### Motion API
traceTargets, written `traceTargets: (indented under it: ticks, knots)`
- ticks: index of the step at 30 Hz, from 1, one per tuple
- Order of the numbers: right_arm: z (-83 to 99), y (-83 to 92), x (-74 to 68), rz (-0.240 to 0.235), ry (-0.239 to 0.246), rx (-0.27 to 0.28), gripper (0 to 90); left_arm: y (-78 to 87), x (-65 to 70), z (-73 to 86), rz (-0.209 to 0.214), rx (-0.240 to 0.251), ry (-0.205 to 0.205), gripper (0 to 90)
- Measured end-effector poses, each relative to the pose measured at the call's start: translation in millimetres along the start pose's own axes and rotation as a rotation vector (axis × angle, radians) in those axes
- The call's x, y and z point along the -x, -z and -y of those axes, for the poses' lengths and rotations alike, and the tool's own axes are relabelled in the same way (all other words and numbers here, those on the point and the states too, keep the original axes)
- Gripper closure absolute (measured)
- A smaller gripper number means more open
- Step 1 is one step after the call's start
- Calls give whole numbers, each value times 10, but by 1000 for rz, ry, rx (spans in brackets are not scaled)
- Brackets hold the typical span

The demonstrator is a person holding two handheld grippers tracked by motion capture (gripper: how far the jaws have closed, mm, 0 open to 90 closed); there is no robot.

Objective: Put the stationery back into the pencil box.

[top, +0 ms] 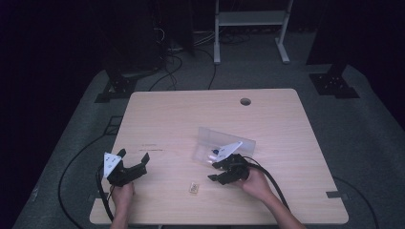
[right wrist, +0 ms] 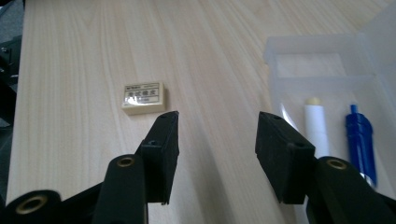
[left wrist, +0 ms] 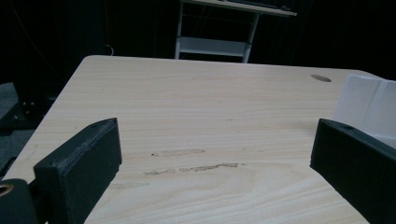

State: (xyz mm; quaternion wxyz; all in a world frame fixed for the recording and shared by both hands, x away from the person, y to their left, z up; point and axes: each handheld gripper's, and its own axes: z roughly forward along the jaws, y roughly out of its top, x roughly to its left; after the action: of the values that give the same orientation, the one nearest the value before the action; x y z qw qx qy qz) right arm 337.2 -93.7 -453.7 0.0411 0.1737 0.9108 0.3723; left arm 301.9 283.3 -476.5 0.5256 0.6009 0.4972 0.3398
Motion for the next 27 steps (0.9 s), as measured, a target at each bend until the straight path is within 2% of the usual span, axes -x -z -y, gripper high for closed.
traceTargets:
  ticks: [6, 27]
  knots:
    - [-53, -98, -84, -30, 24, -3, 472, 1, -4, -1, -3, 1, 0, 11]
    - [-163, -286, -279, -98, 48, 2, 470, 6, -7, -6, -4, 7, 0, 11]
